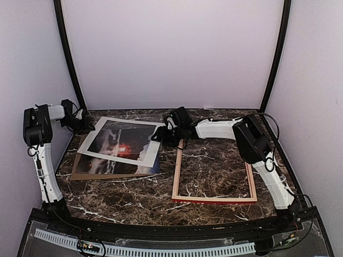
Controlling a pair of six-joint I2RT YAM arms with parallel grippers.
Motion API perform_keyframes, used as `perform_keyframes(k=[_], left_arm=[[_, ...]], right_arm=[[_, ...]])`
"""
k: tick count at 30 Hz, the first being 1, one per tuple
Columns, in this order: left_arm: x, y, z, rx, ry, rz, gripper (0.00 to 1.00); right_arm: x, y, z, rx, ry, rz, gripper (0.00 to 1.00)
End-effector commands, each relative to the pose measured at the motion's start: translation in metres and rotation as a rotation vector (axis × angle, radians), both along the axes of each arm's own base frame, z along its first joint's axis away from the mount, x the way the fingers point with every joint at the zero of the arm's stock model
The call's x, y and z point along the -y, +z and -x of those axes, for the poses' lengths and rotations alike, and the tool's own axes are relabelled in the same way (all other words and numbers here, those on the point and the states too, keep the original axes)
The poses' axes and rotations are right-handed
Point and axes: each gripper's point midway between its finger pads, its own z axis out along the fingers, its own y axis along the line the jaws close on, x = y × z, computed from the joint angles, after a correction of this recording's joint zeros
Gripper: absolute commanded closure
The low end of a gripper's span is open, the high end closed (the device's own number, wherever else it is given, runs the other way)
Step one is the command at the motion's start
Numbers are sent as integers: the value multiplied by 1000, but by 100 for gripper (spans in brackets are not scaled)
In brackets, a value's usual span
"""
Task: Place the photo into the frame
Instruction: Pick up the glass panel from the mat board.
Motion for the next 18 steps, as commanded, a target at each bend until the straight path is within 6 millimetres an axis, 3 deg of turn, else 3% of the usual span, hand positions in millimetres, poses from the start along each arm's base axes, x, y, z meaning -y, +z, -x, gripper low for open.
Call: perform_keyframes(k=[1,7,12,18], left_arm=[[44,39,18,23,-98,140,58],[49,46,27,33,-112,158,57],[54,60,33,71,-132,168,49],[60,62,38,81,-158,191,44]], right_arm=[[-9,14,16,24,88,-34,35],[-7,12,19,28,120,-18,36],[-6,11,21,28,147,-12,36],[-5,9,25,32,187,-9,36]])
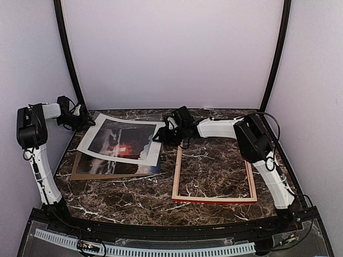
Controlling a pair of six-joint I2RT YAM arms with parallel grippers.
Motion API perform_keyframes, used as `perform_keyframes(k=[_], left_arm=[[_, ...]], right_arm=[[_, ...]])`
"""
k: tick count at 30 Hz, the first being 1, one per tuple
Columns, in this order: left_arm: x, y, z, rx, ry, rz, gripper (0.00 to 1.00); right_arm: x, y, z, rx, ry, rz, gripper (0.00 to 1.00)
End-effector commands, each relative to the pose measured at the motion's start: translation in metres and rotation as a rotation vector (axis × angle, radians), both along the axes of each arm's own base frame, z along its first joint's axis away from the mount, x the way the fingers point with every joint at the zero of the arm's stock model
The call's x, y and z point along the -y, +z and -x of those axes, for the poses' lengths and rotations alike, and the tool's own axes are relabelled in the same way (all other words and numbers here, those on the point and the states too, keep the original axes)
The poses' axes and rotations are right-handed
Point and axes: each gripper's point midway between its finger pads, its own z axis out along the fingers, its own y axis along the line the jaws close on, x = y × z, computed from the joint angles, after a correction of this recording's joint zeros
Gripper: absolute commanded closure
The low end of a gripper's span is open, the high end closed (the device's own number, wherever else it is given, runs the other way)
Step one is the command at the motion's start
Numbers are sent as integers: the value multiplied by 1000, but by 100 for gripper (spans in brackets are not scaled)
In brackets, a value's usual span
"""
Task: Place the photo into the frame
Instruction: Pick up the glass panel from the mat board.
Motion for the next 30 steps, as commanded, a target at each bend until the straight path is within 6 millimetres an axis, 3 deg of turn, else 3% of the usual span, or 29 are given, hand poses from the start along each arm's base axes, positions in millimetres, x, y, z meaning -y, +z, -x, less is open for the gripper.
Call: perform_keyframes(k=[1,10,30], left_arm=[[41,19,19,-1,-115,124,43],[47,25,23,35,-163,126,35],[50,46,30,88,-184,88,39]], right_arm=[[-12,10,24,-3,111,-22,36],[-5,11,25,18,173,-10,35],[-1,5,26,21,216,-3,35]])
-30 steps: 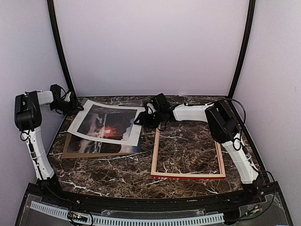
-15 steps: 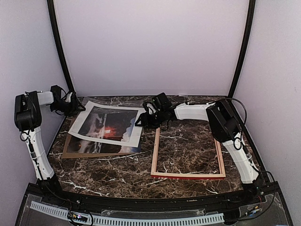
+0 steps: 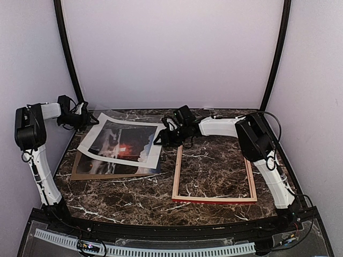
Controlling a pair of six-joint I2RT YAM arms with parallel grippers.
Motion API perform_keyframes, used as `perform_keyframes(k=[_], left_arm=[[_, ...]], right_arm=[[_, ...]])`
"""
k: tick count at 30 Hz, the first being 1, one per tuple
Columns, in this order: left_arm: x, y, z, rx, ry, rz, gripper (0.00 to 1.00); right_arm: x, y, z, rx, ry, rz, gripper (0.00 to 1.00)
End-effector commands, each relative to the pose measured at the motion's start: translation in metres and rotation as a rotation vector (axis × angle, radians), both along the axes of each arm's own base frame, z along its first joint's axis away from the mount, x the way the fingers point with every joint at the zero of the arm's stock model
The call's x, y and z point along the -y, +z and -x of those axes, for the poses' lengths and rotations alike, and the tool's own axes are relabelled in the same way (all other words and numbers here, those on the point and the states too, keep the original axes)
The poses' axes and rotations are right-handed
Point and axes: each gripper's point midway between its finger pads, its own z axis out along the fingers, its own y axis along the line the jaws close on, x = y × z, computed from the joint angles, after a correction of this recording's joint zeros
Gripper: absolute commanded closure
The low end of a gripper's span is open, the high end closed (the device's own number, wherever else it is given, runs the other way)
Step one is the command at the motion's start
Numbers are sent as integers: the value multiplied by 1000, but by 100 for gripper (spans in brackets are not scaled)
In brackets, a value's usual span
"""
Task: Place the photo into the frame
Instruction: Pick up the glass panel from the mat board.
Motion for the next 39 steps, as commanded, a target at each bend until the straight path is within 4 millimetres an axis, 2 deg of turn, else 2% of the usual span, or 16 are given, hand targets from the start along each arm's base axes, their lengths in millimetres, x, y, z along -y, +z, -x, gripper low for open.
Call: perform_keyframes(k=[1,19,23,28,33,39], left_arm=[[18,23,17,14,-45,9,39],[5,44,18,88,8,-87,35],[6,51,17,99,13,-87,41],[5,61,18,121,25,-93,56],[7,63,25,106,40,-77,69],[12,65,40,84,57,-48,77]], right_arm=[[-7,5,9,-1,44,-16,35],[-2,-2,13,-7,50,-1,33],[-1,-2,14,-7,51,2,32],[-1,0,15,-12,52,-4,28],[2,6,13,-11,48,-19,24],[5,7,13,-39,37,-29,24]])
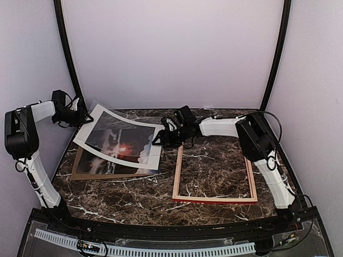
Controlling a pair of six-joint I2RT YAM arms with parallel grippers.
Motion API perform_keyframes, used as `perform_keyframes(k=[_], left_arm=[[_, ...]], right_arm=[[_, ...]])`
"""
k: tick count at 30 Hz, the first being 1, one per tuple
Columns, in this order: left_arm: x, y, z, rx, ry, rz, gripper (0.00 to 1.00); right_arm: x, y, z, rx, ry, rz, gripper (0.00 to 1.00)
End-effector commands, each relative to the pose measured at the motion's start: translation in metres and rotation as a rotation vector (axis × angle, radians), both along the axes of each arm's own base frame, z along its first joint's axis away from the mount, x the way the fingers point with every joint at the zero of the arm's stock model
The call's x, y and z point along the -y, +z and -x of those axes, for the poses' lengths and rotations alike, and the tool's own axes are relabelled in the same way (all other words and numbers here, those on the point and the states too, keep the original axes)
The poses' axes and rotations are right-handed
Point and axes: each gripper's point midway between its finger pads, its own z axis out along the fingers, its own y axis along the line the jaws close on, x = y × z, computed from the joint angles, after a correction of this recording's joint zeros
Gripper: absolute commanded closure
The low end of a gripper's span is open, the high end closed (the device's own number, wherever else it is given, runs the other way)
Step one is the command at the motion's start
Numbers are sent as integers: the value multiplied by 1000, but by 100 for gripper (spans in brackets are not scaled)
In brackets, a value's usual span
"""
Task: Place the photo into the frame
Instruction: Pick up the glass panel from the mat board.
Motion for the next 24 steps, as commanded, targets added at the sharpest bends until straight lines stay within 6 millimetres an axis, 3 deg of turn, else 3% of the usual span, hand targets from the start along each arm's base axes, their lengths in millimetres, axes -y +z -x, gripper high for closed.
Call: perform_keyframes(k=[1,4,12,24], left_arm=[[11,17,16,11,9,35,77],[10,18,23,4,40,27,76],[9,-3,45,-52,118,22,75],[0,-14,59,-72,188,-38,75]], right_arm=[[7,5,7,-46,-8,-4,25],[8,3,10,-80,-22,-10,28],[15,11,14,-153,-64,-74,41],[23,29,19,-140,-75,-74,54]])
